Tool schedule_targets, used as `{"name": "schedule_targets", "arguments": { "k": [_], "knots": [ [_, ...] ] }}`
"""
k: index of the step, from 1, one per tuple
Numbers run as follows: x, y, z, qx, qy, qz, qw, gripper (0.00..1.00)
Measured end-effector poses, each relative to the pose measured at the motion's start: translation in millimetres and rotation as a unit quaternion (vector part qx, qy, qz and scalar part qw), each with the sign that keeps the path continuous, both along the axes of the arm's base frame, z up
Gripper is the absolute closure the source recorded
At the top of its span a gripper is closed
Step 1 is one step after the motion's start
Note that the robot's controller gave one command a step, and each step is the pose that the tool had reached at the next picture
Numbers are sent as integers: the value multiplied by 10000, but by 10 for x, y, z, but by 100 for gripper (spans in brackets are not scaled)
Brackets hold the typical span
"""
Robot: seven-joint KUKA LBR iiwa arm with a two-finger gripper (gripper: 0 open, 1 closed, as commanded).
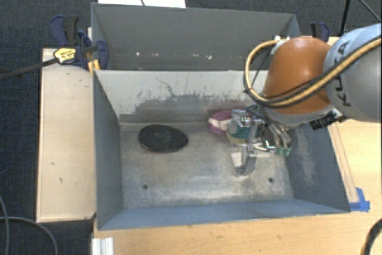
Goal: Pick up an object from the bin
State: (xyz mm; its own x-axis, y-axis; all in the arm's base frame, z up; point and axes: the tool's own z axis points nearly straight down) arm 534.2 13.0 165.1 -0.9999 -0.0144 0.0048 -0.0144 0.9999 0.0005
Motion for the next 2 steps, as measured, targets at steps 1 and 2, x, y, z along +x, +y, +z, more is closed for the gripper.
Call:
{"name": "schedule_targets", "arguments": {
  "k": [1, 2],
  "knots": [
    [208, -482, -959, 4, -40, 723, 9974, 0],
    [-33, -1281, -837, 8, -36, 1044, 9945, 0]
  ]
}}
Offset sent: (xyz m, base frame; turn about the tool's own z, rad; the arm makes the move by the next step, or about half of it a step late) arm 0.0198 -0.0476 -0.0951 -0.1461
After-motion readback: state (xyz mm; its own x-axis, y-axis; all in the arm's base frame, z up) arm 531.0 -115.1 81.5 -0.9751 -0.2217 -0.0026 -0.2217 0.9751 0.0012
